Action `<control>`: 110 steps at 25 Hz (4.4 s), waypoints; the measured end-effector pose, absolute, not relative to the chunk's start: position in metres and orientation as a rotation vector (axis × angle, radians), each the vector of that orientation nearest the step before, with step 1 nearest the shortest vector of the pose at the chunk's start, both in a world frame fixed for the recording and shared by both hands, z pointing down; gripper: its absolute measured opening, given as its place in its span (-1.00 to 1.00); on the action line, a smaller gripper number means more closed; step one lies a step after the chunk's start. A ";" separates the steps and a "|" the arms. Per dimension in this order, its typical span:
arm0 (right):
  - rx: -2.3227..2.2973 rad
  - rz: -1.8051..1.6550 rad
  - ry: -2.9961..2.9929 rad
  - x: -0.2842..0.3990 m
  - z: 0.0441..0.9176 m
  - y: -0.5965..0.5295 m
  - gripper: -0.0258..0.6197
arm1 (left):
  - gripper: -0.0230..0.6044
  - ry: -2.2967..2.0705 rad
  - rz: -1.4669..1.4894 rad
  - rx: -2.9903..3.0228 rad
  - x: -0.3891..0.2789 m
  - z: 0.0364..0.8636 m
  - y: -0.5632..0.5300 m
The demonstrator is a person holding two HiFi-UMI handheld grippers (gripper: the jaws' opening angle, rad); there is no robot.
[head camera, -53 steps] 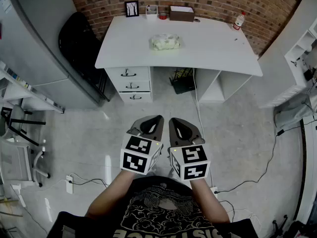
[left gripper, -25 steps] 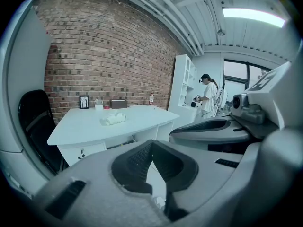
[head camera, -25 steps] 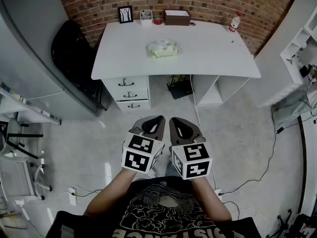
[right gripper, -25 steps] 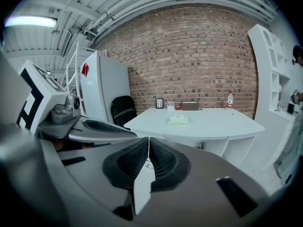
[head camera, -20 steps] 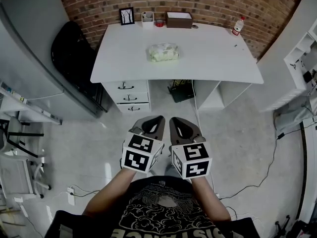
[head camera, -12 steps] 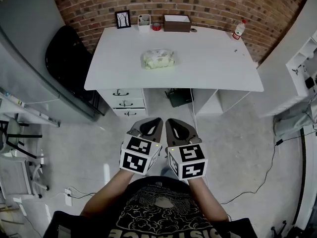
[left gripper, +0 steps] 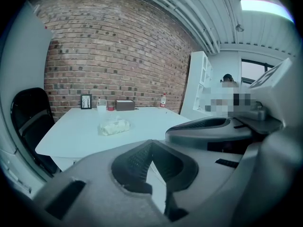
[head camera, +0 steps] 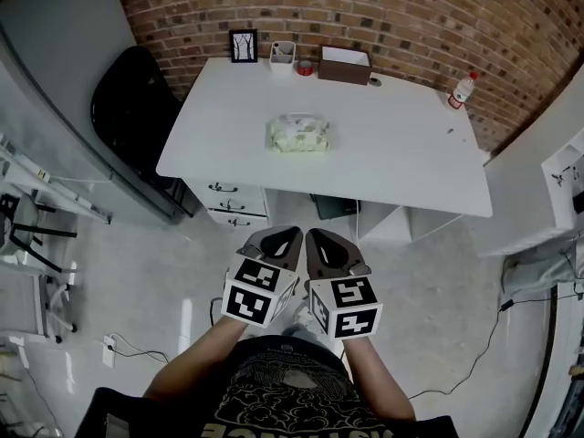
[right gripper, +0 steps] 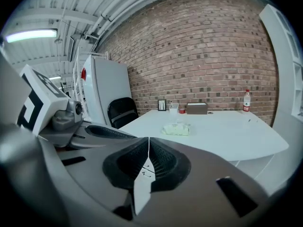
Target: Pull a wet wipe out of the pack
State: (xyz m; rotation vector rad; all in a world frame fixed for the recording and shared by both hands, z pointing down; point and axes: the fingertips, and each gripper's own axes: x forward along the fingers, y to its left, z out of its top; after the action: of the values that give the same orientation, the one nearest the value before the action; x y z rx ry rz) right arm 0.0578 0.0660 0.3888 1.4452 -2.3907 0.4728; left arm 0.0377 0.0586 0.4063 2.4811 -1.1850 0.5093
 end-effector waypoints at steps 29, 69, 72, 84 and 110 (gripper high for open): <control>1.260 0.425 -2.476 0.089 0.384 -0.026 -0.86 | -0.89 -1.324 0.509 2.413 0.065 0.399 -0.039; 1.503 0.577 -2.213 0.035 0.429 -0.196 -0.86 | -0.89 -1.048 0.509 2.533 0.011 0.430 -0.207; 1.510 0.587 -2.220 0.038 0.430 -0.199 -0.86 | -0.89 -1.051 0.516 2.530 0.014 0.432 -0.209; 1.466 0.624 -2.241 0.049 0.450 -0.233 -0.86 | -0.89 -1.128 0.536 2.491 0.019 0.446 -0.238; 1.340 0.790 -2.241 0.064 0.499 -0.281 -0.79 | -0.89 -1.247 0.595 2.385 0.021 0.464 -0.294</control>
State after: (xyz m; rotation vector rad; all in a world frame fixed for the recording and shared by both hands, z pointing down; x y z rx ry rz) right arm 0.0644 -0.2813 0.4986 1.3403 -2.2413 0.7900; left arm 0.0210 -0.2939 0.4643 2.3847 -1.2474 0.5947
